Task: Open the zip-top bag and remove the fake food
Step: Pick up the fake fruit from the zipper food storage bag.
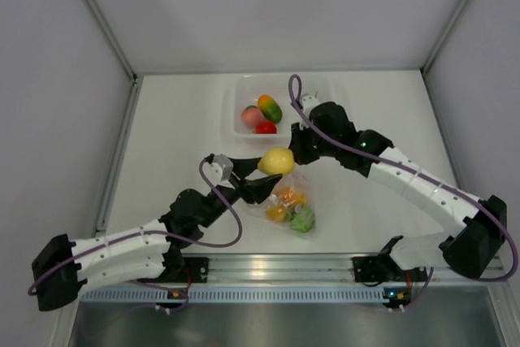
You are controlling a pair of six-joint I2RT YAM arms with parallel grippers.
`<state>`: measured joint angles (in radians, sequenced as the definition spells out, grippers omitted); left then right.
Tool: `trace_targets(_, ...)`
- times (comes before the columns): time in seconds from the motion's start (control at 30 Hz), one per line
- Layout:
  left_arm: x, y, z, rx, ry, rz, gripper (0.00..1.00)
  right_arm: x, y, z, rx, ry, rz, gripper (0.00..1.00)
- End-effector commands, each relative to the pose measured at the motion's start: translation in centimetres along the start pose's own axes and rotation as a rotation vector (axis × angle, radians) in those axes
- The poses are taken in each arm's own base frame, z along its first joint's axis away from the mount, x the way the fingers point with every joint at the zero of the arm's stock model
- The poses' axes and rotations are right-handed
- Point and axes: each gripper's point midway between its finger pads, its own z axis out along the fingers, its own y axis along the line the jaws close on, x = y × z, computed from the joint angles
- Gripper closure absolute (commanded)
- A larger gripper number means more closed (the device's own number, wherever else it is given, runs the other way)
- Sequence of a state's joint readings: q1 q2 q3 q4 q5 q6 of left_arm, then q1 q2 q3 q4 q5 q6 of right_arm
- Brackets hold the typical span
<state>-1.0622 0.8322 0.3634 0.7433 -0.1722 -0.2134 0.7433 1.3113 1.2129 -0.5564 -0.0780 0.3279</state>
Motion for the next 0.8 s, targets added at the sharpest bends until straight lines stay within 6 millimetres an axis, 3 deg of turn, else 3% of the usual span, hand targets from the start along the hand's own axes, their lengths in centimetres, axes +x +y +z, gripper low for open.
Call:
trace_targets(0.0, -7.1, -1.5, -1.2, 0.035, -0.274, -0.145, 1.0, -4.8, -12.7, -3.3, 0.494, -0.245, 0.09, 1.0)
trace_targets(0.2, -7.9, 0.1, -0.6, -0.064, -0.316, -0.188, 1.0, -5.1, -12.0, -3.9, 0.452, -0.272, 0.094, 1.0)
trace_targets(0.4, -8.4, 2.0, 0.4, -0.187, -0.35, -0.223, 1.0, -4.6, -9.8, -3.5, 0.332, -0.279, 0.029, 1.0)
trace_targets(0.63, -7.6, 2.0, 2.2, -0.201, -0.311, -0.114, 1.0, -5.2, -5.6, -5.4, 0.163, -0.337, -0.014, 1.0)
trace_targets(0.77, -7.4, 2.7, 2.4, -0.244, -0.314, -0.109, 1.0, -5.6, -5.1, -6.5, 0.161, -0.353, -0.029, 1.0)
